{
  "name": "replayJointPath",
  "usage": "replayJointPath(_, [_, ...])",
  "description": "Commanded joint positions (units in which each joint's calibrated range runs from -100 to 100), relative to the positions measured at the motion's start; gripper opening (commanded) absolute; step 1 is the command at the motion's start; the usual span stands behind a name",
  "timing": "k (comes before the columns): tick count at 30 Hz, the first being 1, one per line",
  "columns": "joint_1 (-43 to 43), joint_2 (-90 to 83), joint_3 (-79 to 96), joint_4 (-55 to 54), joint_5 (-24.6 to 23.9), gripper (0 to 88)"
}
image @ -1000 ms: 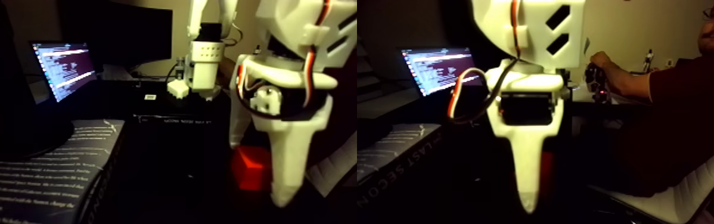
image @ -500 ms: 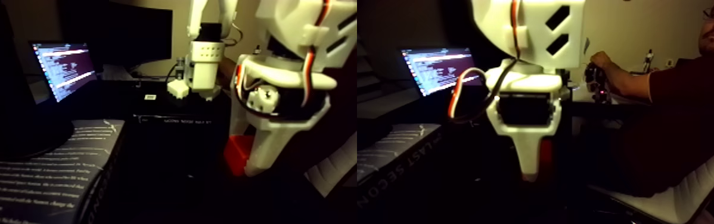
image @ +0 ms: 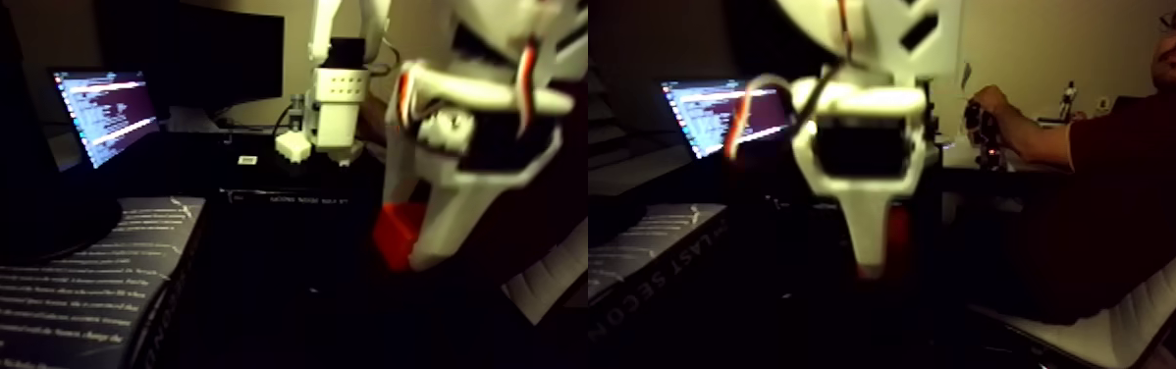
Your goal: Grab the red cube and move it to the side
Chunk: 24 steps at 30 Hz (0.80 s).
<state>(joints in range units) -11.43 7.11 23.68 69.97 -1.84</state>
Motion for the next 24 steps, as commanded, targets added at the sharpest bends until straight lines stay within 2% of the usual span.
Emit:
replayJointPath(1, [0.27,-5.35,-4.05,4.52,0.3,10.0])
replayJointPath(5, [1.94,-9.8,-5.32,8.07,1.48,10.0])
replayJointPath(11, [10.85,-14.84,-5.23,9.0,5.96,10.0])
replayJointPath(24, [28.5,-13.5,-9.04,4.35,13.25,10.0])
